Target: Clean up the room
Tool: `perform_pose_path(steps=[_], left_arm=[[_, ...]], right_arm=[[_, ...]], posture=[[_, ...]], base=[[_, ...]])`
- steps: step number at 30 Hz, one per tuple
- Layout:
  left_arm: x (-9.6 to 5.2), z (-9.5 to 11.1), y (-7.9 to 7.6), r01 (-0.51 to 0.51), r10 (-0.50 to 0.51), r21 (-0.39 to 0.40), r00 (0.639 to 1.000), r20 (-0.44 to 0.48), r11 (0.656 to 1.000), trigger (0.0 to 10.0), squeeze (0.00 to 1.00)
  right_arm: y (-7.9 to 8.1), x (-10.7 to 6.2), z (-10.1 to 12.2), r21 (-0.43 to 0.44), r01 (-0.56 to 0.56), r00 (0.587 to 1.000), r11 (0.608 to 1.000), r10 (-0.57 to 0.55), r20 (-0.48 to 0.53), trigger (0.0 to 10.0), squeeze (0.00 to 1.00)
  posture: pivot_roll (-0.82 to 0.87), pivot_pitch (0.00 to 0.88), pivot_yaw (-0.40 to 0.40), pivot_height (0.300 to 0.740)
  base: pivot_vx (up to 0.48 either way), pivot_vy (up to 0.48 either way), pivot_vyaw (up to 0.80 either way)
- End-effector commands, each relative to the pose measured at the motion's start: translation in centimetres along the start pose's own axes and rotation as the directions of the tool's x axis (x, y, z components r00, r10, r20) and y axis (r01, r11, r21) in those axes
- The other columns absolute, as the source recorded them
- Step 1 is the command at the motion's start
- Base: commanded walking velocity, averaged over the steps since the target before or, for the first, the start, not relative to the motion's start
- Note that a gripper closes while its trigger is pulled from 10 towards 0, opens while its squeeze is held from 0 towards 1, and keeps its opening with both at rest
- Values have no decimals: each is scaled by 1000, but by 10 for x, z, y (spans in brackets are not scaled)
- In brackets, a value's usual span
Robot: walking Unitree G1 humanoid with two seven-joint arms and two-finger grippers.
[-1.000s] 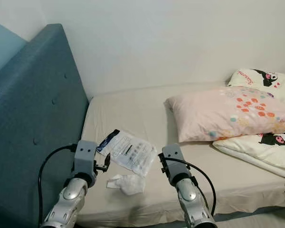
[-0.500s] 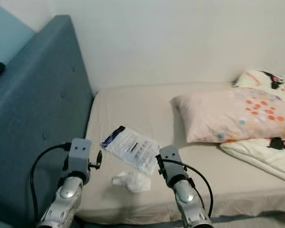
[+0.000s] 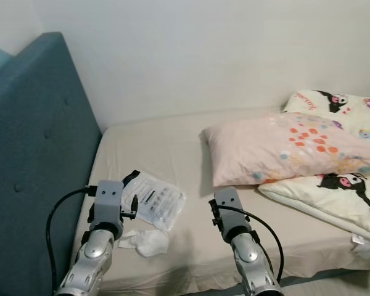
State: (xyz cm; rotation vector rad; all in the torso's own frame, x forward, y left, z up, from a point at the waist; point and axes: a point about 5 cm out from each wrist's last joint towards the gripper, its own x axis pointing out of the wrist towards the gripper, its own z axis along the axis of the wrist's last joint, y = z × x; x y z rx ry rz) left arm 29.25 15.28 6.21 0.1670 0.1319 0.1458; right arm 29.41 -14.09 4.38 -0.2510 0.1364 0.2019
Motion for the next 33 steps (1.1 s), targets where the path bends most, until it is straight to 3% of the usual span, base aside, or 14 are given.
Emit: perform_pose_path(steps=[1,7,11,14,18,28,33], left_arm=[[1,-8,7,-26,28,43,999,-43,999,10000,0],[3,-8,7,-21,23,48,999,-41,999,10000,0],[4,-7,3,25,-23,36,999,-40,999,10000,0],[4,-10,2,39,-36,58,998,-60,998,10000,0],[2,-26,2,61,-46,89,985,-164,994,10000,0],[-3,-31,0,104,-91,57,976,-198,993,10000,0],[-5,-37,4,98,-76,95,976,-206,991,10000,0]], right_arm=[[5,-2,-5,19,-11,1000,1000,12,-18,10000,0],[4,-2,-5,12,-15,1000,1000,15,-21,10000,0],[7,-2,-7,78,-26,999,997,29,-45,10000,0],[8,-1,-9,75,-33,997,997,38,-62,10000,0],[8,0,-10,124,-30,996,992,40,-78,10000,0],[6,0,-8,82,-45,997,996,50,-65,10000,0],[9,-2,-10,65,-84,993,994,88,-73,10000,0]], posture=[[-8,114,-9,738],[-8,117,-7,738],[-9,118,-6,738],[-10,117,-6,738],[-10,119,-8,723],[-10,120,-9,693],[-10,118,-13,673]], base=[[0,0,0],[0,0,0],[0,0,0],[0,0,0],[0,0,0],[0,0,0],[0,0,0]])
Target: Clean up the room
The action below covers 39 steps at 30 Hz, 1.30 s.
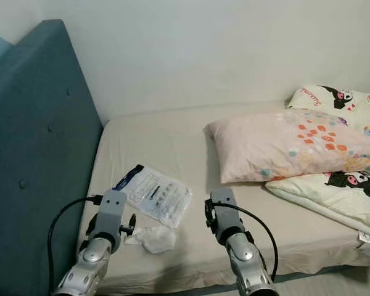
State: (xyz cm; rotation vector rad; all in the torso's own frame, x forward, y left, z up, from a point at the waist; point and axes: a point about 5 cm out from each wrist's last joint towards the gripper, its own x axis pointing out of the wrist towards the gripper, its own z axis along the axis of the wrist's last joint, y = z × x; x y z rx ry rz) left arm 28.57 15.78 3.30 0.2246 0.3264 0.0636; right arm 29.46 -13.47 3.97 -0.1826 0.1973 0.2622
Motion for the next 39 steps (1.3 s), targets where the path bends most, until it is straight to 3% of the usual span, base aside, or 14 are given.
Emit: perform_pose_path(steps=[1,16,28,39], left_arm=[[-2,-8,4,-11,12,25,1000,-28,1000,10000,0],[-2,-7,3,8,-8,23,1000,-28,1000,10000,0],[-4,-6,-6,111,-110,30,993,-33,993,10000,0],[-7,-9,-6,182,-181,27,982,-45,983,10000,0]], right_arm=[[2,-3,-8,-5,-16,999,1000,16,-32,10000,0],[6,-6,-14,-34,-54,997,998,52,-59,10000,0],[5,-9,-17,-4,-51,997,999,51,-57,10000,0],[6,-10,-18,-19,-50,997,999,48,-66,10000,0]], posture=[[-10,118,-13,668],[-8,110,-9,633],[0,112,1,613],[11,137,4,603]], base=[[0,0,0],[0,0,0],[0,0,0],[0,0,0]])
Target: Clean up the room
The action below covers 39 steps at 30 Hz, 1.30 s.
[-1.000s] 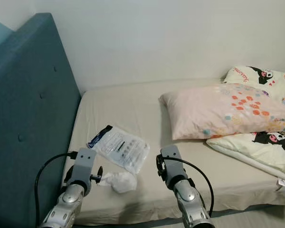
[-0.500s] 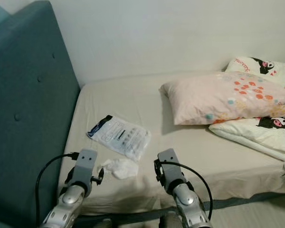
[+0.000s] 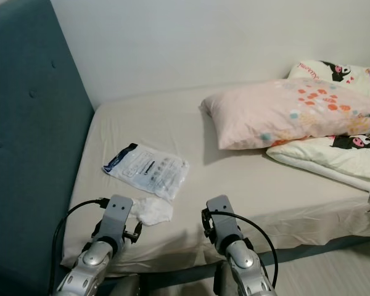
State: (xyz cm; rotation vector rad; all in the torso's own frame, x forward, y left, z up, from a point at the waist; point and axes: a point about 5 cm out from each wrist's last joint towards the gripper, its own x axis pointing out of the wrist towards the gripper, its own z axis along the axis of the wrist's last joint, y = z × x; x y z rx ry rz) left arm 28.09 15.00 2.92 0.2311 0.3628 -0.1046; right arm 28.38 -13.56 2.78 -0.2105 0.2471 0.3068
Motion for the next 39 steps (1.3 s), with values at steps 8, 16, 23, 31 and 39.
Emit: perform_pose_path(steps=[8,16,23,31,39], left_arm=[[-1,-16,10,25,-37,-86,988,-149,996,10000,0],[6,-9,8,32,-80,-248,979,-187,968,10000,0],[11,-3,6,30,-110,-355,972,-208,935,10000,0],[15,7,2,27,-159,-551,968,-194,834,10000,549],[23,19,2,-14,-96,-677,987,-126,735,10000,1000]], right_arm=[[-2,-1,-4,-10,7,1000,1000,-7,-25,10000,0],[-3,2,1,-21,0,1000,1000,0,-13,10000,0],[-3,4,5,-30,-10,1000,1000,10,-3,10000,0],[-1,4,7,-29,-13,1000,999,13,4,10000,0],[4,6,11,-22,-19,1000,1000,19,19,10000,0]], posture=[[20,178,3,583],[26,238,-1,568],[32,272,1,568],[37,298,11,568],[36,320,15,568]], base=[[0,0,0],[0,0,0],[0,0,0],[0,0,0],[0,0,0]])
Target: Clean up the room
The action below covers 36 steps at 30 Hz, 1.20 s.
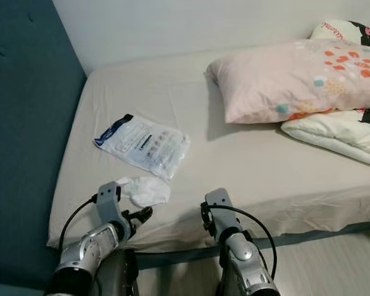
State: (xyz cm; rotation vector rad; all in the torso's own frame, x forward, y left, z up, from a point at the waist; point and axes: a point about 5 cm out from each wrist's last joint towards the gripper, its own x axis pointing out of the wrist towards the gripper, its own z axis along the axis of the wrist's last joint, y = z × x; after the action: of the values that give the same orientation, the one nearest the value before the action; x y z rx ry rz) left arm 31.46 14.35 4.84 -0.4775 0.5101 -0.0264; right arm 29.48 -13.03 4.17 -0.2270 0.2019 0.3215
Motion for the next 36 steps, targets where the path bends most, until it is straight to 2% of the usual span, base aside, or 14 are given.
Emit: perform_pose_path(steps=[1,2,3,4,5,6,13,22,23,26,27,28,36], left_arm=[[1,-5,6,-28,29,-66,999,16,997,10000,1000],[1,-5,6,-28,29,-66,999,16,997,10000,1000],[4,2,0,16,-2,-157,996,88,987,10000,600],[4,2,0,16,-2,-157,996,88,987,10000,600],[5,5,-4,44,-24,-186,994,109,981,10000,380],[6,7,-8,60,-35,-193,991,130,979,10000,16],[13,13,-20,77,-50,-162,985,168,984,10000,0],[20,0,-30,39,-27,-86,991,130,996,10000,0],[21,-2,-31,35,-24,-79,991,132,996,4510,0],[22,-2,-32,33,-23,-74,991,132,997,4510,0],[22,-3,-32,30,-21,-72,992,128,997,1098,0],[22,-3,-33,36,-26,-78,991,131,996,0,0],[23,3,-40,72,-62,-57,985,163,996,0,0]], right_arm=[[6,-2,-5,3,-13,1000,1000,13,-22,10000,0],[6,-2,-5,3,-13,1000,1000,13,-22,10000,0],[8,-1,-4,0,-17,1000,1000,17,-18,10000,0],[8,-1,-4,0,-17,1000,1000,17,-18,10000,0],[9,-1,-3,-3,-20,1000,1000,20,-16,10000,0],[9,-1,-3,-4,-21,1000,1000,21,-14,10000,0],[9,-1,0,-12,-17,1000,1000,17,-5,10000,0],[10,-2,0,-17,-9,1000,1000,9,-3,10000,0],[10,-3,-1,-18,-7,1000,1000,7,-3,10000,0],[10,-3,-1,-19,-6,1000,1000,6,-3,10000,0],[10,-3,-1,-20,-5,1000,1000,5,-3,10000,0],[10,-3,-1,-21,-4,1000,1000,4,-2,10000,0],[9,-1,1,-27,-1,1000,1000,1,1,10000,0]], posture=[[33,326,15,568],[33,326,15,568],[29,336,19,568],[29,336,19,568],[24,340,22,568],[24,340,22,568],[13,354,41,568],[5,362,56,568],[5,362,57,568],[5,362,57,568],[7,363,57,568],[7,363,57,568],[9,362,56,568]], base=[[0,0,0],[0,0,0],[0,0,0],[0,0,0],[0,0,0],[0,0,0],[0,0,0],[0,0,0],[0,0,0],[0,0,0],[0,0,0],[0,0,0],[0,0,0]])
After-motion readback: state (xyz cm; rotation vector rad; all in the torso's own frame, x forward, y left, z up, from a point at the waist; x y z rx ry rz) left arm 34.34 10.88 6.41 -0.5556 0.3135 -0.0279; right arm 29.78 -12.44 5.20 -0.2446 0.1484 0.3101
